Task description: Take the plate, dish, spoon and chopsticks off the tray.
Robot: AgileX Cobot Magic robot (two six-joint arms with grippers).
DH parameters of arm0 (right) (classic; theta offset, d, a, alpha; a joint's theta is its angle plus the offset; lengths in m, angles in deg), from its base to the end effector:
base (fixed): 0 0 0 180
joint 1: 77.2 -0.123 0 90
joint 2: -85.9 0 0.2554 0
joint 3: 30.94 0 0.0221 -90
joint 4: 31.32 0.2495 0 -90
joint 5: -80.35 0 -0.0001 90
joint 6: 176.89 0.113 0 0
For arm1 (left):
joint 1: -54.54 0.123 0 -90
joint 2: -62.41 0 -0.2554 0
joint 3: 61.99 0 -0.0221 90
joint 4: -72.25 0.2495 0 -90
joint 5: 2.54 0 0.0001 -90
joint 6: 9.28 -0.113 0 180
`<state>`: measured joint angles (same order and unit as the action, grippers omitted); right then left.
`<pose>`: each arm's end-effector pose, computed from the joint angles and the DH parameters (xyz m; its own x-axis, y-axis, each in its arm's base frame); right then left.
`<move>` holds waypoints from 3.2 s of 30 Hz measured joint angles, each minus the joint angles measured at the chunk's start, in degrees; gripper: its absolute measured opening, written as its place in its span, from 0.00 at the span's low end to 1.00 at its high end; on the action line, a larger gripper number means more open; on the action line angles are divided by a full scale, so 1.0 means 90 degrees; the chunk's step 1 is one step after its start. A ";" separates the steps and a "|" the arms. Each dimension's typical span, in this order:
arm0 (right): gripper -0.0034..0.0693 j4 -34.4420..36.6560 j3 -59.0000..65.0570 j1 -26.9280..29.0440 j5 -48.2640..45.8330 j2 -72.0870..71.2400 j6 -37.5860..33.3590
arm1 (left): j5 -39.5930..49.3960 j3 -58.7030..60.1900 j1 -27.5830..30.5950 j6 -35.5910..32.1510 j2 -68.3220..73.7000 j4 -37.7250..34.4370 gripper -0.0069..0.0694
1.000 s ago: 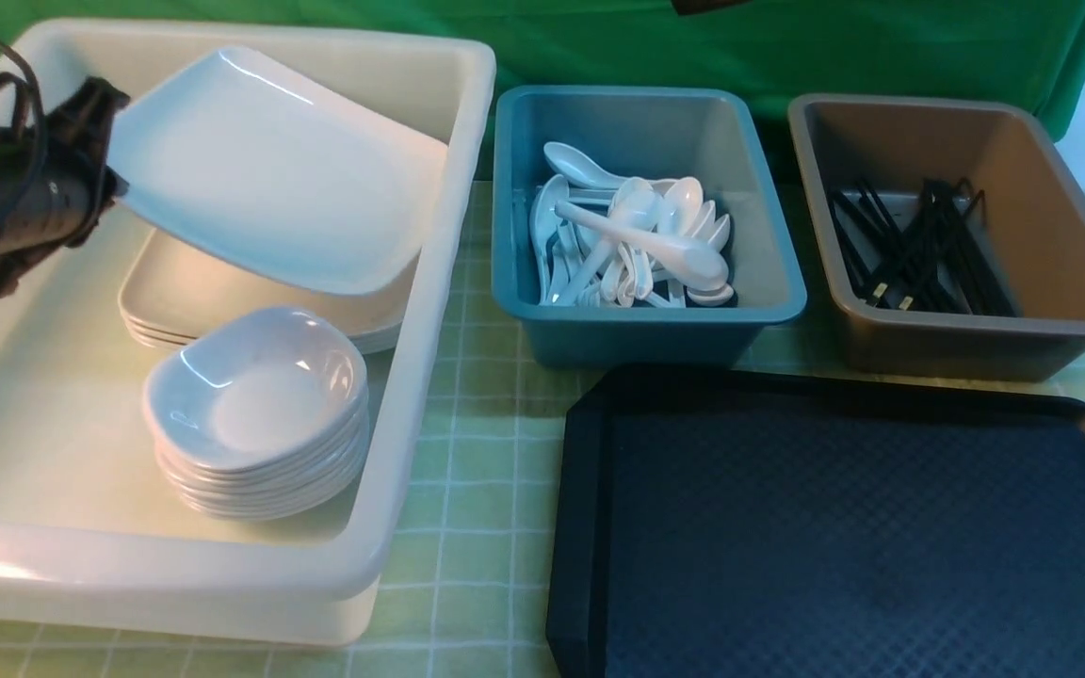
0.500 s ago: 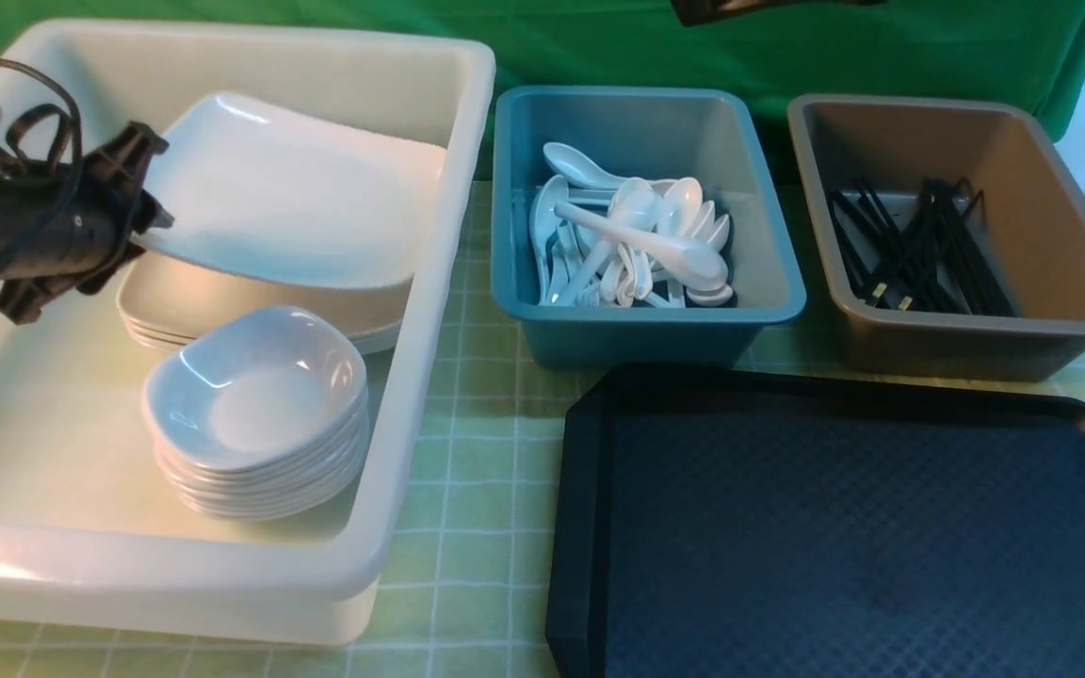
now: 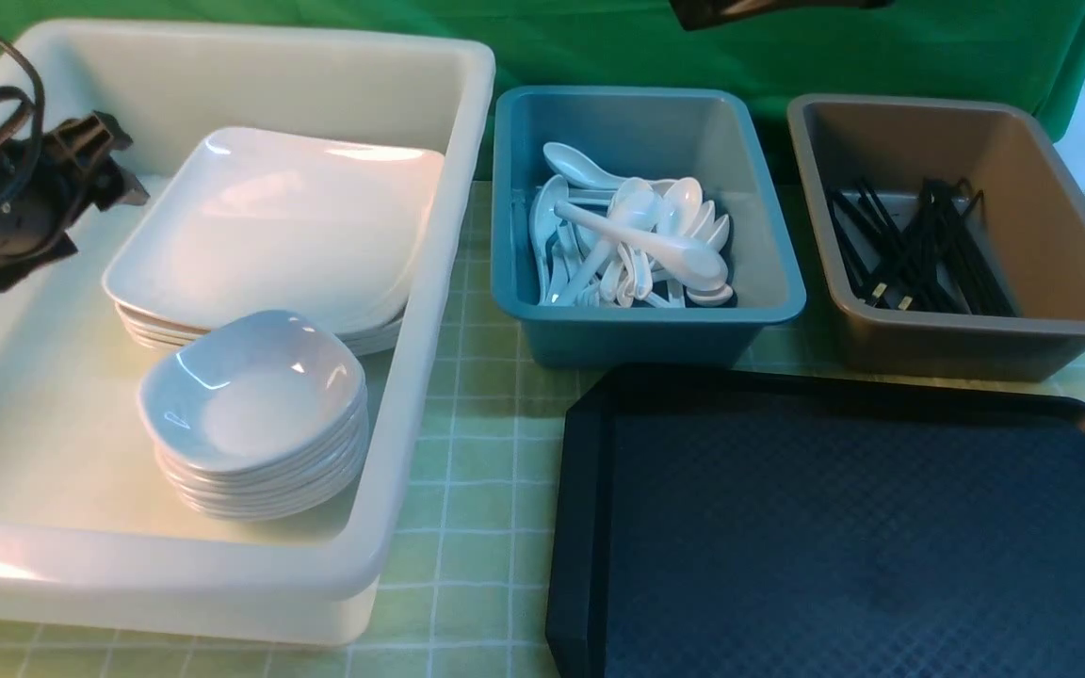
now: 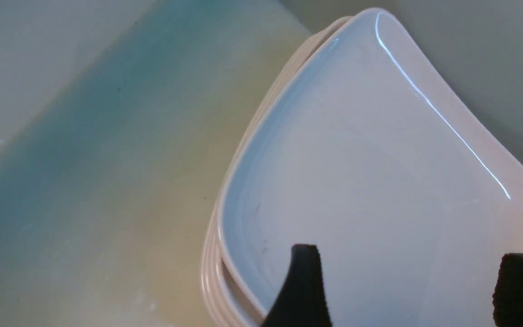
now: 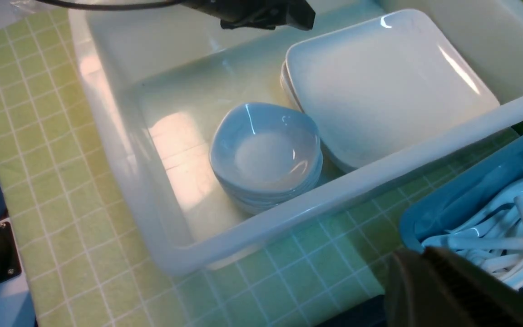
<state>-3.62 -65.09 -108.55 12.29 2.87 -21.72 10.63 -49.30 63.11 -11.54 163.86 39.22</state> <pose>0.2503 0.2095 0.4468 -0.3348 -0.4548 -0.8253 -0.8623 0.5010 0.0738 0.3768 0.0425 0.2267 -0.4699 -0.5737 -0.6709 -0.3271 0.8191 -0.4713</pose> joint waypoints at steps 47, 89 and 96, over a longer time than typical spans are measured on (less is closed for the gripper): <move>0.12 -0.5105 0.9416 0.0000 0.8394 -0.8850 0.4309 | 0.3527 0.2220 0.0000 -0.3044 -0.7524 -0.0709 0.07; 0.27 -0.5105 0.9428 0.0000 0.8394 -0.8850 0.4314 | 0.0376 0.5963 -0.0934 -0.0251 -0.9812 0.3604 0.08; 0.29 -0.5105 0.9430 0.0000 0.8396 -0.8850 0.4314 | 0.0403 0.7012 -0.0928 -0.0222 -1.0286 0.3587 0.08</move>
<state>-49.57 19.78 -108.55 87.86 -76.78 17.11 14.26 13.80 54.76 -13.54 71.28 71.50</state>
